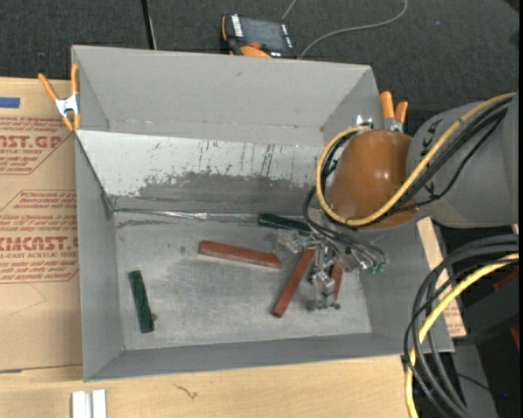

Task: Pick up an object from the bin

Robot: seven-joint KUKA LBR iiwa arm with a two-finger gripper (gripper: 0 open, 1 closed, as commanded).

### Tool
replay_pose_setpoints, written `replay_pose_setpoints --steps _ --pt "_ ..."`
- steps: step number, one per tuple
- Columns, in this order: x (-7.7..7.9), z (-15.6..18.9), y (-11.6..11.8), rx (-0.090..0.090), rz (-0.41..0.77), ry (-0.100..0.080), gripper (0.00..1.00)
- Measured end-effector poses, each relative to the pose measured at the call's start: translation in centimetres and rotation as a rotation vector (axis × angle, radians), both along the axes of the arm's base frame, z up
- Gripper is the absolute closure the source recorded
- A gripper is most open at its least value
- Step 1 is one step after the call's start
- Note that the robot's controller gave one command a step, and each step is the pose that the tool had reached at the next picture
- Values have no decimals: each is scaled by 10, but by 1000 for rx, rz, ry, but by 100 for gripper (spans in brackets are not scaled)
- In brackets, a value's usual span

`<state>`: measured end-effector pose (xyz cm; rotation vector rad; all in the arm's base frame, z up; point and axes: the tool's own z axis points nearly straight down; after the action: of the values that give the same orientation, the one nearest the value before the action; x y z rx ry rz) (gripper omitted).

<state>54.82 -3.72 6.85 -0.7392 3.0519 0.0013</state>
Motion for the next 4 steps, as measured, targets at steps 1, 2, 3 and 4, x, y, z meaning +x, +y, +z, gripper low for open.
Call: replay_pose_setpoints --steps 1,2,3,4 --pt "22 2 -76 -1 127 0 0" --pt "23 32 -71 -1 549 -2 0" --pt "44 3 -71 6 989 -10 0" --pt "20 4 -67 5 1189 -19 0"
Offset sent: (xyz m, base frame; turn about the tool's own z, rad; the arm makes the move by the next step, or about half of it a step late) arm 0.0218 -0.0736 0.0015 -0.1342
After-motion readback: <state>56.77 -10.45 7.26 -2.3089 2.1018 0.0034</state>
